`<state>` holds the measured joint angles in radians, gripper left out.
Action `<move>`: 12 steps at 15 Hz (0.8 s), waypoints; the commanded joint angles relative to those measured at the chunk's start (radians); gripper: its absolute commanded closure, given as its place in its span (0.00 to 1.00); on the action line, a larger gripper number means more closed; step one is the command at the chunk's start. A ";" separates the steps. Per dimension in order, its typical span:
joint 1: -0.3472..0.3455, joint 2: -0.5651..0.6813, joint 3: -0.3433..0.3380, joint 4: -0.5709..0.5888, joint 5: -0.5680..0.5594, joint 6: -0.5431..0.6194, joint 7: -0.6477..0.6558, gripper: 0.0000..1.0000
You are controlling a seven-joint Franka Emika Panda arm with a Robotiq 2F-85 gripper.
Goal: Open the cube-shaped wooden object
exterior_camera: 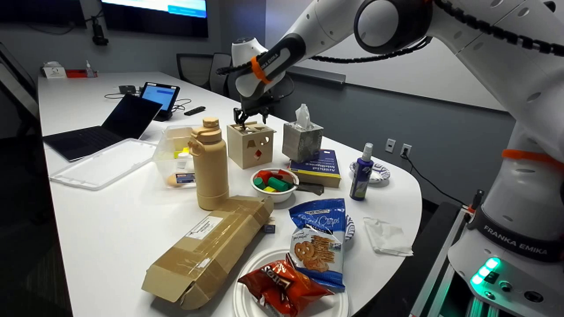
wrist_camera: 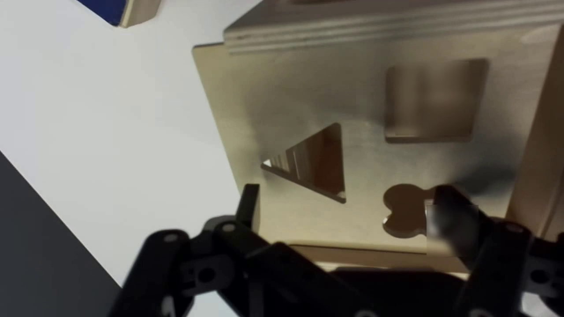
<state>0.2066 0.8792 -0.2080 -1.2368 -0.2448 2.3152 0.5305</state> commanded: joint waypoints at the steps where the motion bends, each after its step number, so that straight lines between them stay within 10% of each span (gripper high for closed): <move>1: 0.007 0.041 -0.020 0.068 -0.010 -0.022 0.018 0.00; 12: 0.008 0.041 -0.062 0.056 -0.023 -0.024 0.030 0.00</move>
<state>0.2082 0.8944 -0.2534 -1.2258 -0.2459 2.3152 0.5306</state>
